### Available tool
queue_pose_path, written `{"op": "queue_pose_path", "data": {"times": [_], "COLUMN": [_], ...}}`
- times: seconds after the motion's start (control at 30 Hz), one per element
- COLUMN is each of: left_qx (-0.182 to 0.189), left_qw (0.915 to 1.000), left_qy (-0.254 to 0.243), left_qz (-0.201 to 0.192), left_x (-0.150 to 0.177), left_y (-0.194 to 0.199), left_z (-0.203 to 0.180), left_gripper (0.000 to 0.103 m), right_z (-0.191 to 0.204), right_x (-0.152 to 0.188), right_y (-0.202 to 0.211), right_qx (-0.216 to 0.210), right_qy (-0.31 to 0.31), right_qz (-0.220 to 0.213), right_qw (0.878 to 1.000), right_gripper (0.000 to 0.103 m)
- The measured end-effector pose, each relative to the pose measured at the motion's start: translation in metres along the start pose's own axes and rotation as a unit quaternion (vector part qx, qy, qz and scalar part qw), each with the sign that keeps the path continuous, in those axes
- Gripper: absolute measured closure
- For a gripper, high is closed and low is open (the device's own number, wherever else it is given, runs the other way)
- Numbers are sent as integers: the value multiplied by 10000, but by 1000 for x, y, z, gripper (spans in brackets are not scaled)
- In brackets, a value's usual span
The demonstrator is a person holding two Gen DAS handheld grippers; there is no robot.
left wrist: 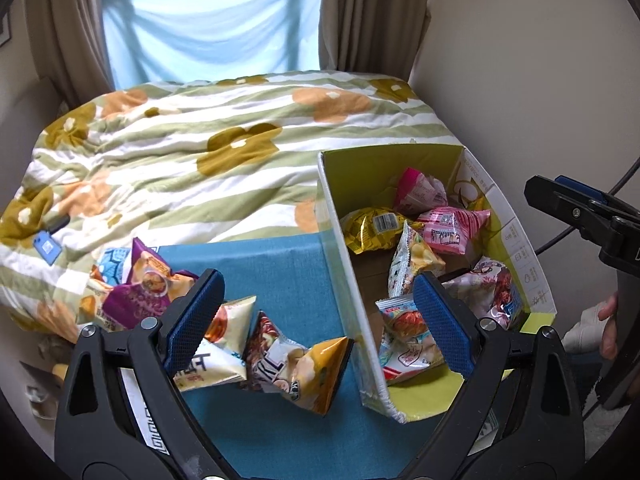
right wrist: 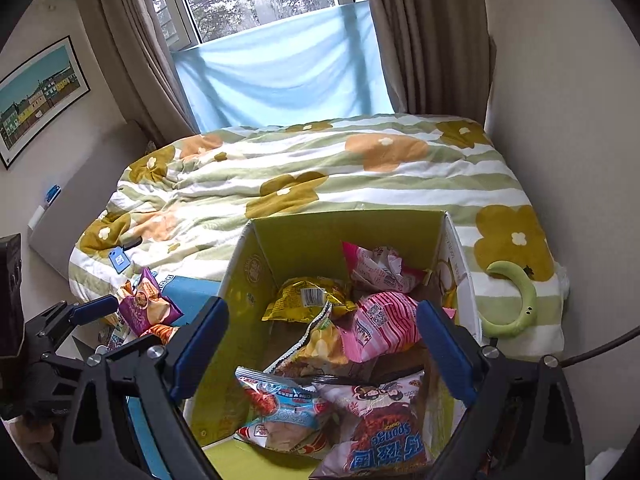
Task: Organize snacks
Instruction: 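Withdraw both grippers from the box back toward the remaining snacks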
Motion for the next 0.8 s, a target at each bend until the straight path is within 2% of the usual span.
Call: {"op": "queue_pose_path", "data": {"times": [0.13,0.3,0.43,0.6,0.8], "left_qx": [27,-64,-173,-231,-64], "left_qw": [9999,9997,9996,9995,9998], "left_qy": [-47,-11,8,-28,-172], "left_qz": [-149,-245,-207,-202,-99], "left_x": [16,36,50,59,67], "left_y": [26,51,63,72,67], "left_z": [31,85,134,185,221], "left_gripper": [9,9,9,8,8], "right_z": [24,63,98,141,180], "right_x": [10,21,33,47,66], "right_y": [29,46,43,35,18], "right_qx": [122,157,167,140,140], "right_qy": [-182,-356,-433,-468,-623], "right_qz": [-314,-592,-646,-703,-544], "right_qw": [9993,9975,9968,9963,9965], "right_gripper": [9,9,1,1,1]}}
Point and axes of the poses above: each gripper's, at about its wrist camera, not at the fingertips, and y roughly against the way its jaws point, z to its left, x to its underside, the point moved 7 cm from there along -y, roughly the way its jaws point, and after that the axes turned 15 degrees about z, right-handed, at the moved point
